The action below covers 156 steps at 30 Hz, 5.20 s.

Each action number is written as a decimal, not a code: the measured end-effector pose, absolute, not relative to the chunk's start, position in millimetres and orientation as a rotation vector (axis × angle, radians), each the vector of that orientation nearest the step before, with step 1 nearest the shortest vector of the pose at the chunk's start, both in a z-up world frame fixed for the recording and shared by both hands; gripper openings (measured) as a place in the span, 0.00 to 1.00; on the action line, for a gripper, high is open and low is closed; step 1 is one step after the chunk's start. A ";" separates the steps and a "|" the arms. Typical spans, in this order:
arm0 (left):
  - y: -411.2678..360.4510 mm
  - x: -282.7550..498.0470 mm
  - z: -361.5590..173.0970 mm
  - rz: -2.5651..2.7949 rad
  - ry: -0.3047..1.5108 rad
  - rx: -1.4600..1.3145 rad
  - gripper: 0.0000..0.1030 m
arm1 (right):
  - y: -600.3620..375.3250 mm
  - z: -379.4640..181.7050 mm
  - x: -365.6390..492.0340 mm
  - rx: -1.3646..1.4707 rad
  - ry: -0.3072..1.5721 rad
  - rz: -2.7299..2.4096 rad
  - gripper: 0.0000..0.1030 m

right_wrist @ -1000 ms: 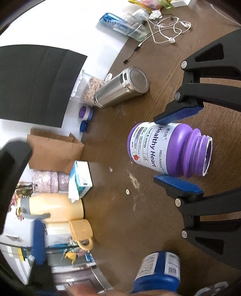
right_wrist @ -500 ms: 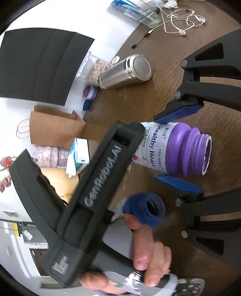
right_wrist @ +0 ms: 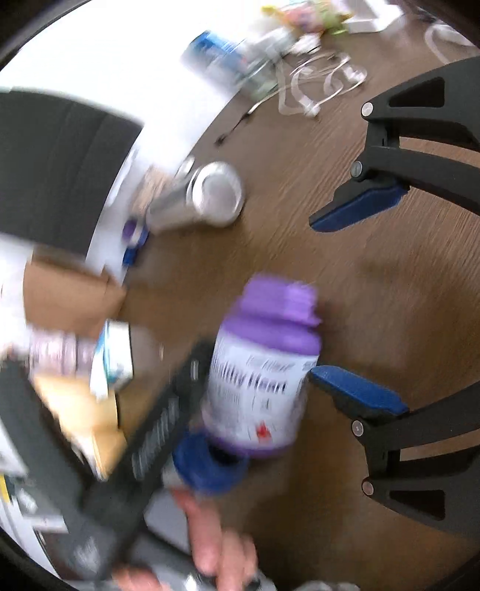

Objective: Flip cup upright

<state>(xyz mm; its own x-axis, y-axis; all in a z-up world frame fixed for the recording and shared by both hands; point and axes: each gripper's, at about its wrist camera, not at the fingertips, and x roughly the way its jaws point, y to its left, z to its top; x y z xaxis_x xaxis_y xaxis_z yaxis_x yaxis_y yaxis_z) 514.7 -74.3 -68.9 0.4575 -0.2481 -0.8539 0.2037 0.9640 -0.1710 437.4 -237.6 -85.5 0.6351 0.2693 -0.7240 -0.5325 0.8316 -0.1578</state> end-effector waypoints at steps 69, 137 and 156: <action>33.3 311.5 9.6 -0.229 0.946 -0.014 0.97 | -152.4 -36.0 300.4 -0.195 0.843 0.566 0.66; 8.8 11.3 -13.5 0.010 0.662 -0.021 1.00 | -195.7 -33.0 17.8 0.020 0.649 0.338 0.82; 7.6 8.3 -11.1 0.015 0.645 -0.004 1.00 | -196.9 -28.9 15.7 0.021 0.622 0.333 0.82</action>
<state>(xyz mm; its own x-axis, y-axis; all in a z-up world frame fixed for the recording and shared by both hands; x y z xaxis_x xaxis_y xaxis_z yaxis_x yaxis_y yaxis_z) 8.3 7.6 -11.1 0.7988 0.0127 -0.6015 -0.0152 0.9999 0.0009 15.7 -196.9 -28.9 0.7609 0.3125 -0.5686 -0.3000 0.9465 0.1187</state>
